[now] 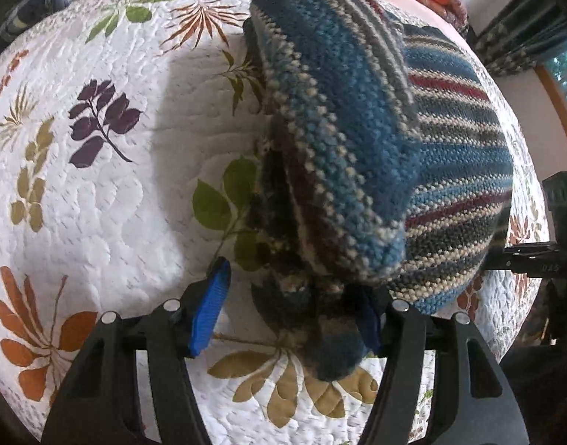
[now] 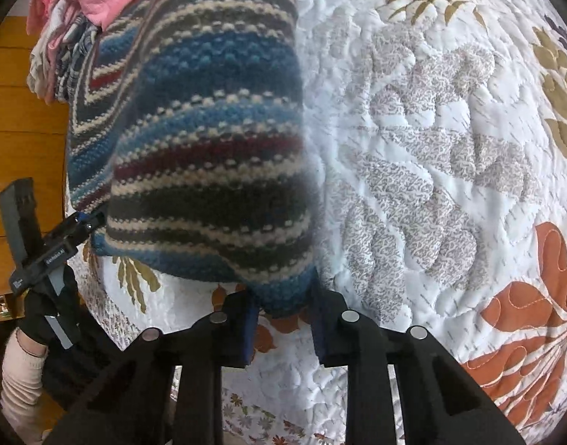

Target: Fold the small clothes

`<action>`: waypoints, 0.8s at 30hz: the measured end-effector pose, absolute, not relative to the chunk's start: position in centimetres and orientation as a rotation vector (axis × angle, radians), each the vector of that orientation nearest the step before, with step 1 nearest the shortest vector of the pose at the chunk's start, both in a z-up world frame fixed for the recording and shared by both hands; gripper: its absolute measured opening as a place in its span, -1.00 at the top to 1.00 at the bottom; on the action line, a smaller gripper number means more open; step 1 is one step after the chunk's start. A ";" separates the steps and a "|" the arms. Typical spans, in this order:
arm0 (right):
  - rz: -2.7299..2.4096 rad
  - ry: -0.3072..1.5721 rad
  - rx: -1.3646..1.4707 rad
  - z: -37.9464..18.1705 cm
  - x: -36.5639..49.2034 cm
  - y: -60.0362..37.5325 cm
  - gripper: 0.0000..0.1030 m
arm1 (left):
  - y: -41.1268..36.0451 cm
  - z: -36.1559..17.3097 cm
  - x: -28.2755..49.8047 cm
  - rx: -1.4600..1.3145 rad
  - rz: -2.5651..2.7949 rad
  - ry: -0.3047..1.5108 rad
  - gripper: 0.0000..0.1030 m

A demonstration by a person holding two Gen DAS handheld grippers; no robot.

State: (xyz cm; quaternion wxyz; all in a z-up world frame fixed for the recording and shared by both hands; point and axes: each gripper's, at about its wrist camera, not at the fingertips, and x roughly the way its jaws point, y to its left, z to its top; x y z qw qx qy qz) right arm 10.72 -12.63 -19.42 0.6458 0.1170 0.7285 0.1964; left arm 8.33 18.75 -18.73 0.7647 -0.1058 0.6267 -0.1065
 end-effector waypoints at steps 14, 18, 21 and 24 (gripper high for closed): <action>0.305 1.388 -0.062 -9.3 7.2 -9.0 -0.68 | 19.1 -10.4 3.1 -0.286 -0.184 1.216 -0.44; 0.236 1.283 -0.086 -6.0 4.8 -8.2 -0.80 | 18.5 -7.6 0.7 -0.252 -0.120 1.160 -0.59; 0.211 1.215 -0.071 -4.0 2.7 -8.3 -0.94 | 17.7 -5.7 -0.8 -0.196 -0.066 1.123 -0.72; 0.181 1.169 -0.078 -3.0 0.6 -8.3 -0.92 | 17.7 -4.4 -2.0 -0.169 -0.030 1.106 -0.78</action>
